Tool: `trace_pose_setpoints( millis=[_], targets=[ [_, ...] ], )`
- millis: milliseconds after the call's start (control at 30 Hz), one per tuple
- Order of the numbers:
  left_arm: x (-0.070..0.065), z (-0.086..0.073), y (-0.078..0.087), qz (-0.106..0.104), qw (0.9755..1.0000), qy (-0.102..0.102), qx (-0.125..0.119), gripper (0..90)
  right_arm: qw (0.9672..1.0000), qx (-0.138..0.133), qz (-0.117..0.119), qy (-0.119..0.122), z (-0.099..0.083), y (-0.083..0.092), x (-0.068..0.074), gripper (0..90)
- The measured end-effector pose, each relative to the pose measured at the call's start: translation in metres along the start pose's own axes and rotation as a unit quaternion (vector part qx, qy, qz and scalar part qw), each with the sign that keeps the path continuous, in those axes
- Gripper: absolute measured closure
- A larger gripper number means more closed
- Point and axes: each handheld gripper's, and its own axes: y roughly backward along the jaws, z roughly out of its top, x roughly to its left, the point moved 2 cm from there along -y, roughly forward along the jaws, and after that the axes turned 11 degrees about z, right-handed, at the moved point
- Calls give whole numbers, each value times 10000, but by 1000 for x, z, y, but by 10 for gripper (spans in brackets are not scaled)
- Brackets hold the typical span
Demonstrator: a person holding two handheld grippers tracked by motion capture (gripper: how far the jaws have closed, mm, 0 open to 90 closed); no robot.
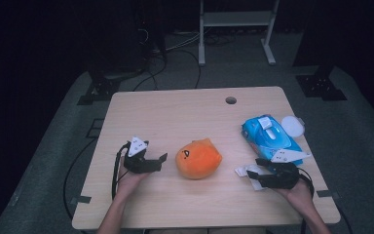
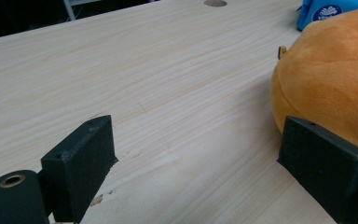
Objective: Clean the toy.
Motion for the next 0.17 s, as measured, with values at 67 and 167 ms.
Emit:
trace_pose_setpoints(
  millis=[67, 167],
  targets=[
    [1, -1, -1, 11, 10000, -12, 22, 103, 10000, 11, 8, -14, 0, -1, 0, 371],
    [1, -1, -2, 20, 10000, 29, 14, 102, 10000, 34, -3, 24, -1, -1, 0, 369]
  ],
)
